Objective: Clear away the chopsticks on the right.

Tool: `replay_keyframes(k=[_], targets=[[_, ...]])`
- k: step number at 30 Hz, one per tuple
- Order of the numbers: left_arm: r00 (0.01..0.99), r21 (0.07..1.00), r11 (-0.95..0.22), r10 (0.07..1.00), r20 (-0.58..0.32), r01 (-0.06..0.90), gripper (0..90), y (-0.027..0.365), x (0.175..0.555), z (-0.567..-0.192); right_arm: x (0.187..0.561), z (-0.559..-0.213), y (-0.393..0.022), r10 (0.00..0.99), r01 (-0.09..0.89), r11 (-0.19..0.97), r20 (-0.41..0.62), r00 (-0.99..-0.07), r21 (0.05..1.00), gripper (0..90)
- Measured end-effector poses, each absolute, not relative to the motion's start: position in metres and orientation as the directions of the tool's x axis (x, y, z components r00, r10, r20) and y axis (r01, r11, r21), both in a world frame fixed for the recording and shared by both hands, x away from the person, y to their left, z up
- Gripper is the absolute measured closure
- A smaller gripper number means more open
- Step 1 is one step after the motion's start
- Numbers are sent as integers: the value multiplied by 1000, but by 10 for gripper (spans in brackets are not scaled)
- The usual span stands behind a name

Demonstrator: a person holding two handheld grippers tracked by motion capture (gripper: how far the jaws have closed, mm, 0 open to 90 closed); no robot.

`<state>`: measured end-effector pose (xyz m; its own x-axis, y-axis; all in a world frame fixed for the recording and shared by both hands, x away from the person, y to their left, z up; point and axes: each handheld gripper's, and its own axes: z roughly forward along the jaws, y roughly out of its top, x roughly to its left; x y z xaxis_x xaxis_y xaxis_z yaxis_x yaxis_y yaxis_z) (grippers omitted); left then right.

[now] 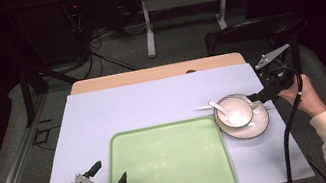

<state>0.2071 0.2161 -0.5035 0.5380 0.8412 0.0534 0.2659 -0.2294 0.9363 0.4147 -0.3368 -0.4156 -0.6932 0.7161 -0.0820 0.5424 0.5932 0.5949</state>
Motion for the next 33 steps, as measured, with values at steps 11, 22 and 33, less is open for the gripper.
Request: replay_keyframes(k=[11, 22, 33], targets=[[538, 938, -225, 842, 51, 264, 154, 216, 207, -504, 450, -437, -334, 727, 600, 626, -95, -680, 499, 265], [536, 938, -224, 843, 49, 265, 154, 217, 207, -504, 475, -467, -338, 728, 646, 633, -46, -684, 426, 590], [536, 938, -223, 843, 49, 265, 154, 217, 207, -504, 480, -479, -330, 702, 651, 667, -15, -712, 363, 669]])
